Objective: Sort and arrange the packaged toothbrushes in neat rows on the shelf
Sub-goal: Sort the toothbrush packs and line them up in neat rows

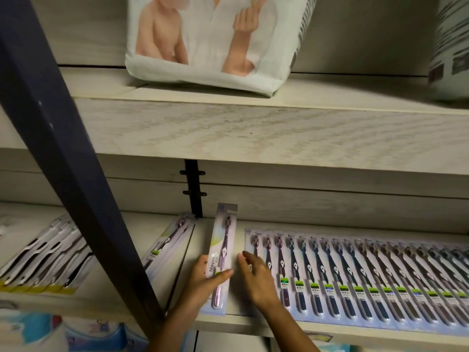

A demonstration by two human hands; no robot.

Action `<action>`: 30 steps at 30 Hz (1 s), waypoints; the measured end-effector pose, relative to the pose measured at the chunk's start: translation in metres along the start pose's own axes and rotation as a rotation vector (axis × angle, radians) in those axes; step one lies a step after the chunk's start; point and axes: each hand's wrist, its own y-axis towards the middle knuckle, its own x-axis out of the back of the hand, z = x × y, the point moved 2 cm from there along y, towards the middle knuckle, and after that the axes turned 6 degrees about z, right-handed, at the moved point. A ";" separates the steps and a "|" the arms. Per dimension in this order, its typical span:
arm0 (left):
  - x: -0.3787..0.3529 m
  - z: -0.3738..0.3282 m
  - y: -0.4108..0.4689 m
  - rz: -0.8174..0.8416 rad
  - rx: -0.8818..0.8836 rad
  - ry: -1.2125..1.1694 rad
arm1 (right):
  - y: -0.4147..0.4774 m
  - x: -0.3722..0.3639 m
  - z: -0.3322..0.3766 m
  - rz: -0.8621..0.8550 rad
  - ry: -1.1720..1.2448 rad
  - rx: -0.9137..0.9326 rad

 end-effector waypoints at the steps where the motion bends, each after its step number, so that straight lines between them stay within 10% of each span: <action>1: -0.004 0.000 0.000 0.037 0.001 -0.007 | -0.001 -0.005 0.005 0.062 0.147 -0.001; 7: 0.001 0.004 0.002 0.167 0.041 0.061 | 0.013 -0.001 0.006 0.078 0.145 -0.012; 30: 0.044 0.015 0.019 -0.190 0.042 0.151 | 0.021 -0.009 -0.008 -0.024 -0.491 -0.128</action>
